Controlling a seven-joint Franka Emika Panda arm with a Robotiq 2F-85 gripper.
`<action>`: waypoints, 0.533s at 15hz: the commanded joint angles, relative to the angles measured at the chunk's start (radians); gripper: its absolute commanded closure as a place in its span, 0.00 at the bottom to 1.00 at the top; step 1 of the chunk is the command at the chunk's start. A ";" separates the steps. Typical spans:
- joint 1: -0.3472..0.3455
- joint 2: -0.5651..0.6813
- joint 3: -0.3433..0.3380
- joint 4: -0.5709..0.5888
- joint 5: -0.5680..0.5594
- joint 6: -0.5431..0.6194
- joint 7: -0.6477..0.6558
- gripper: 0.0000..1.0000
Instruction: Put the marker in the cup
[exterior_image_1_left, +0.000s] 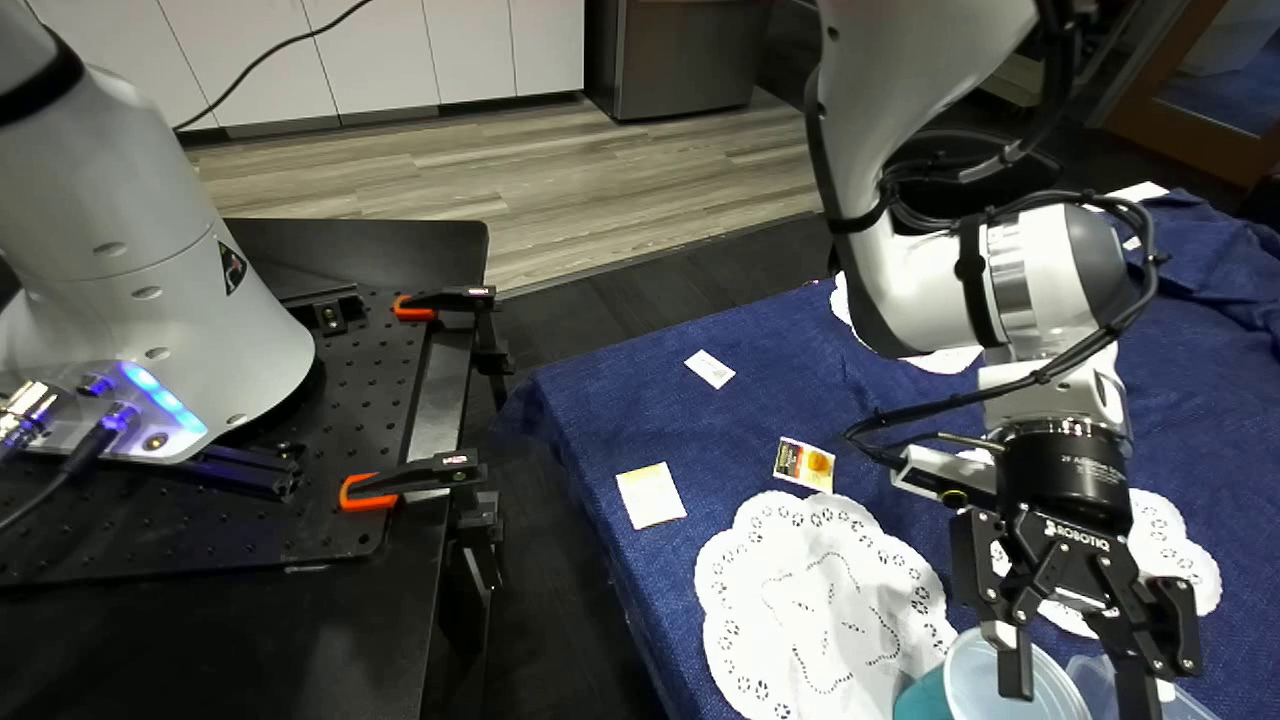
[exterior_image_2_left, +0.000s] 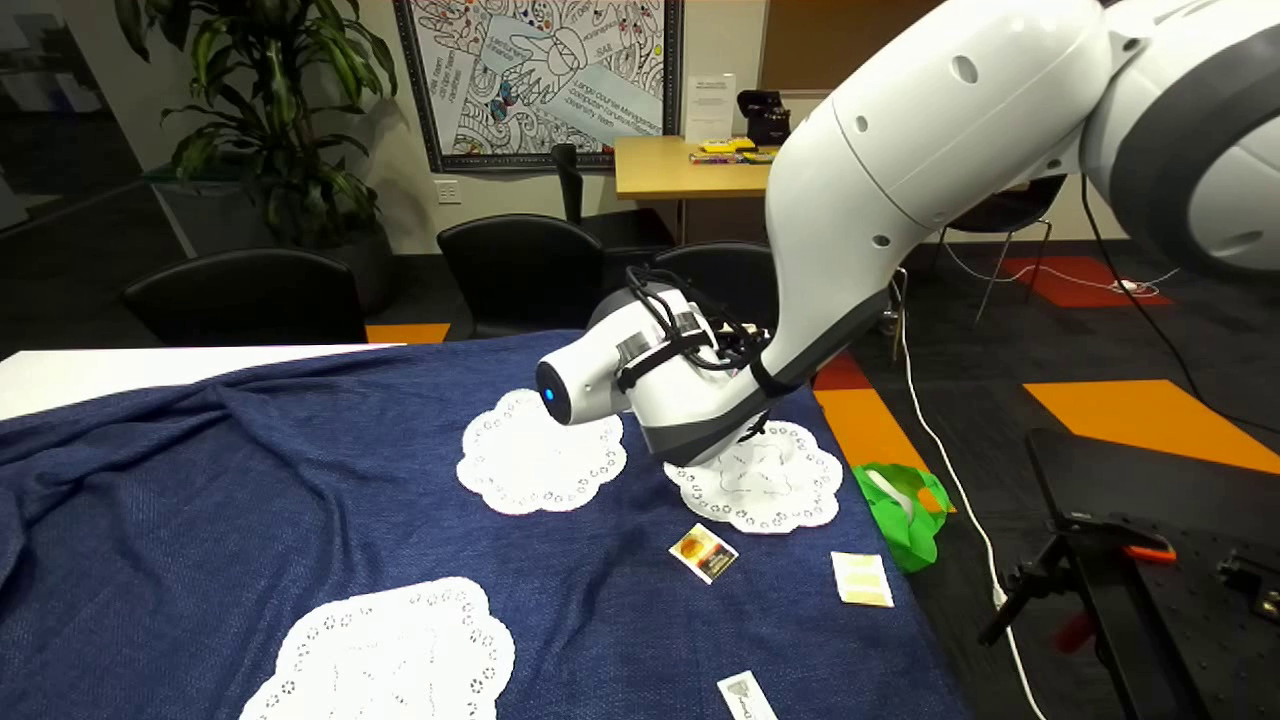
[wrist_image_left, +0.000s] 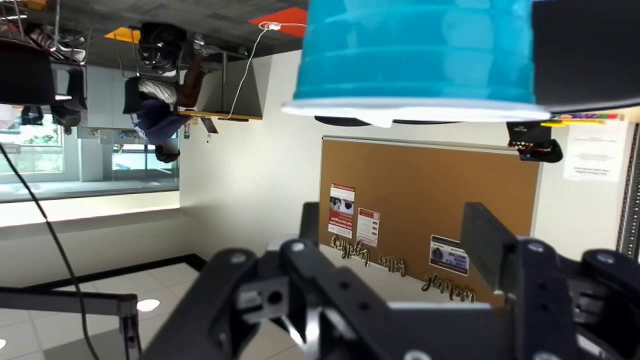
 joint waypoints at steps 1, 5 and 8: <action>0.026 -0.044 -0.022 -0.038 0.023 -0.031 0.055 0.00; 0.048 -0.140 -0.031 -0.132 0.012 -0.039 0.131 0.00; 0.055 -0.260 -0.021 -0.249 0.012 -0.060 0.164 0.00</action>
